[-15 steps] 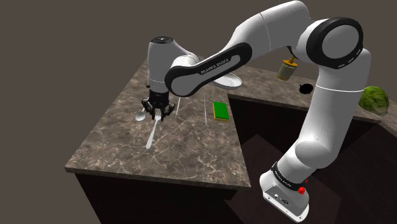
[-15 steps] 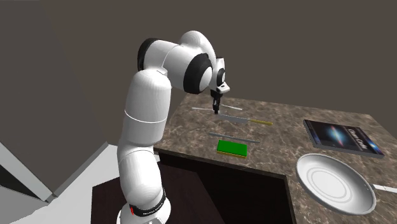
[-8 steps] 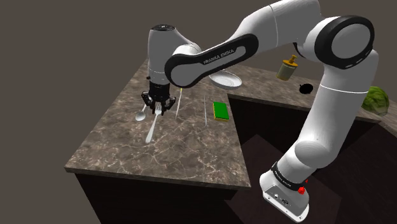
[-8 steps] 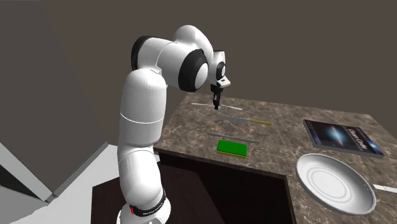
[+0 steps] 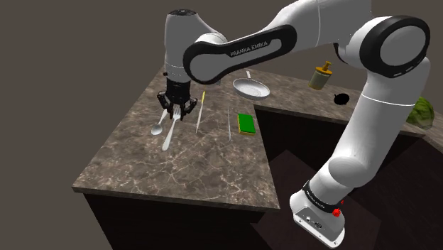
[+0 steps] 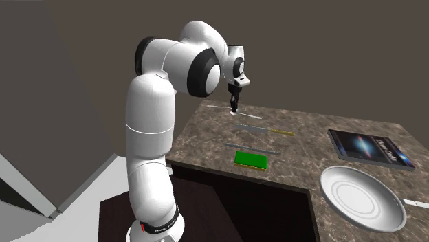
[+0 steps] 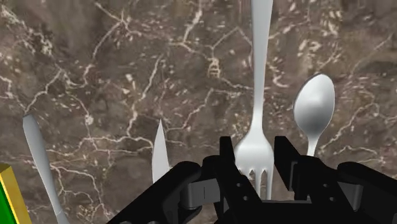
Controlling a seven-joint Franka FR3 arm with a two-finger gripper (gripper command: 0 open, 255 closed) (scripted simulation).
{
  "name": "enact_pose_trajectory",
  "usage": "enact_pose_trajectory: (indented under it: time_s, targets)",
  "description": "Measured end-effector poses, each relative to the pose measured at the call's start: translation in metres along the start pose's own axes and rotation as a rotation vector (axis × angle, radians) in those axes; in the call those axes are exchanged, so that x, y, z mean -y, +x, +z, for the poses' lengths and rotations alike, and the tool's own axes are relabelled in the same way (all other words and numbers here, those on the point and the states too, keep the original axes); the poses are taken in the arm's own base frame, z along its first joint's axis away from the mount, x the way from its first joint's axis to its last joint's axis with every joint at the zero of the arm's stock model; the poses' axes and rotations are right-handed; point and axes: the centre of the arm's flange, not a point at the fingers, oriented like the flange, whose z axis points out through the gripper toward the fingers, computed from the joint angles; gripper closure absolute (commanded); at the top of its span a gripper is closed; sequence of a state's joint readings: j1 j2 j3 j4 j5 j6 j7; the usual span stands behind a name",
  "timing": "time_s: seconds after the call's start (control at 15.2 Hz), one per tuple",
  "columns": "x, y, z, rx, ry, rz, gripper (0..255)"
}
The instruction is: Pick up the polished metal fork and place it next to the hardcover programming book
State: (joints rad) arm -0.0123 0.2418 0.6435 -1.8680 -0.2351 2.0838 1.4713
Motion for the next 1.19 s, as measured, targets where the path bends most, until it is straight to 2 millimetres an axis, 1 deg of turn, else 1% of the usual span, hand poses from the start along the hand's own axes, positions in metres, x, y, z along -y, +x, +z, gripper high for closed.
enact_pose_trajectory:
  time_s: [0.07,0.13,0.26,0.4,0.46,0.53,0.73,0.86,0.92,0.99,1.19]
  targets:
    - [0.001,0.001,-0.004,0.000,0.000,0.000,255]
    - [-0.002,0.006,-0.006,0.000,0.000,0.000,255]
    - [-0.009,0.027,-0.005,0.000,0.000,0.001,255]
    - [-0.016,0.050,-0.004,0.000,0.000,0.001,255]
    - [-0.022,0.064,-0.004,0.000,-0.001,0.002,255]
    - [-0.026,0.073,-0.002,0.000,0.000,0.002,255]
    - [-0.039,0.111,-0.005,0.000,-0.001,0.002,255]
    - [-0.049,0.139,-0.001,0.000,0.000,0.001,255]
    - [-0.055,0.151,-0.002,0.000,-0.001,0.002,255]
    - [-0.060,0.163,0.002,0.000,0.000,0.001,255]
    - [-0.076,0.199,0.004,0.000,0.000,0.001,255]
